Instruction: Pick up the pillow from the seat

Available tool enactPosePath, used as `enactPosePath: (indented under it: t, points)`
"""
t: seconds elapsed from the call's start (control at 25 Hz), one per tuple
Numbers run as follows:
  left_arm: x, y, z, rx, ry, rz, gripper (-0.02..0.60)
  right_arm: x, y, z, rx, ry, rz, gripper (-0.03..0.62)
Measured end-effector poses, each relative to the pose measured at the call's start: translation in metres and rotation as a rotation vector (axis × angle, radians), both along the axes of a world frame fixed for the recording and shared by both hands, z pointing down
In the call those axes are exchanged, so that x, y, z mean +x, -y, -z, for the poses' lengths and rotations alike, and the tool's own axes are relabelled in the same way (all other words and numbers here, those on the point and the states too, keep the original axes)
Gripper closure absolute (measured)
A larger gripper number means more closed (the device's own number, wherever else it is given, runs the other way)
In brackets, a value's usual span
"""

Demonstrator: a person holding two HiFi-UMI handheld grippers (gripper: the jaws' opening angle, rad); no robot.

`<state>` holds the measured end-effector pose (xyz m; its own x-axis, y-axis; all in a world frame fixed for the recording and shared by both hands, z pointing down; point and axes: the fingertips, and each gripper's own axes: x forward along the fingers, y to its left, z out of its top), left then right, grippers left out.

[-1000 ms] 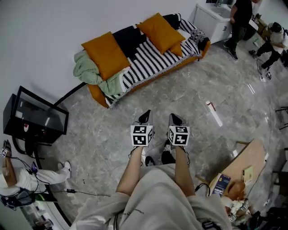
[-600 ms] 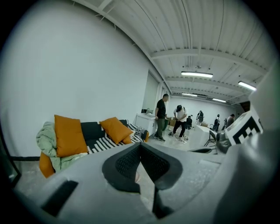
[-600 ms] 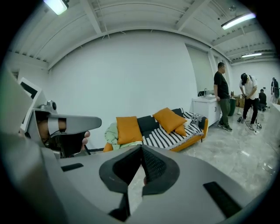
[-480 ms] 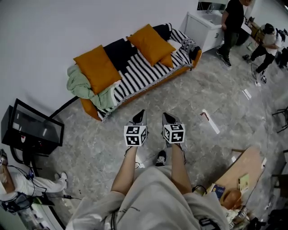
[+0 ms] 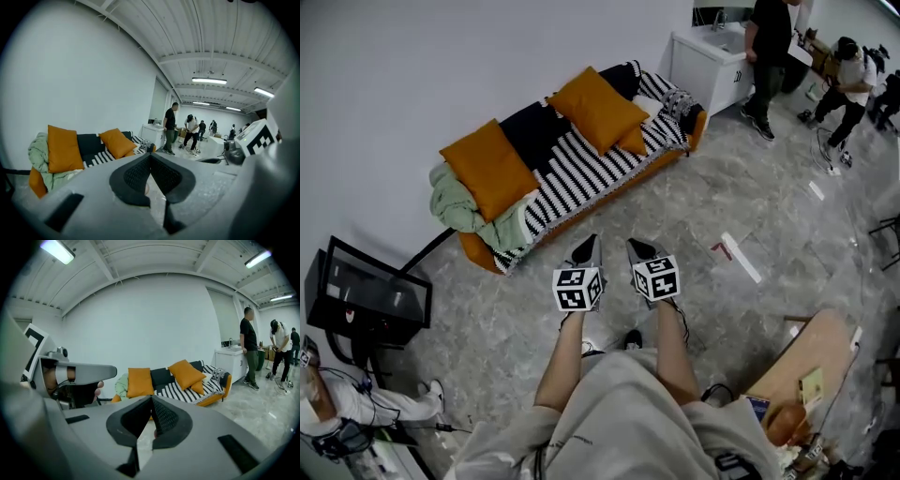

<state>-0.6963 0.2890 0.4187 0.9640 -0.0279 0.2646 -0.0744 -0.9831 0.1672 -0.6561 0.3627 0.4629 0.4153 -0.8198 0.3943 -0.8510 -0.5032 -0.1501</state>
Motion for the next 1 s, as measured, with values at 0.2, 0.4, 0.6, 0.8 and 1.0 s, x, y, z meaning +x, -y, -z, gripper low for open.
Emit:
enactPosePath:
  t: [0.2,0.4,0.6,0.8,1.0]
  points:
    - [0.0,0.0,-0.017,0.005,0.053,0.026,0.572,0.01,-0.014,-0.014,0.005,0.042,-0.012,0.586]
    - [0.005,0.012,-0.019,-0.01,0.058,0.057,0.572,0.015,-0.012,-0.025,0.003,0.063,-0.009,0.586]
    - [0.02,0.024,-0.03,0.002,0.075,0.043,0.572,0.032,0.005,-0.034,-0.003,0.072,-0.004,0.587]
    - [0.056,0.045,-0.017,0.001,0.057,0.009,0.572,0.067,0.028,-0.016,0.009,0.025,-0.017,0.586]
    - [0.096,0.073,0.002,0.044,0.049,-0.025,0.572,0.111,0.049,-0.005,0.047,0.031,-0.103,0.586]
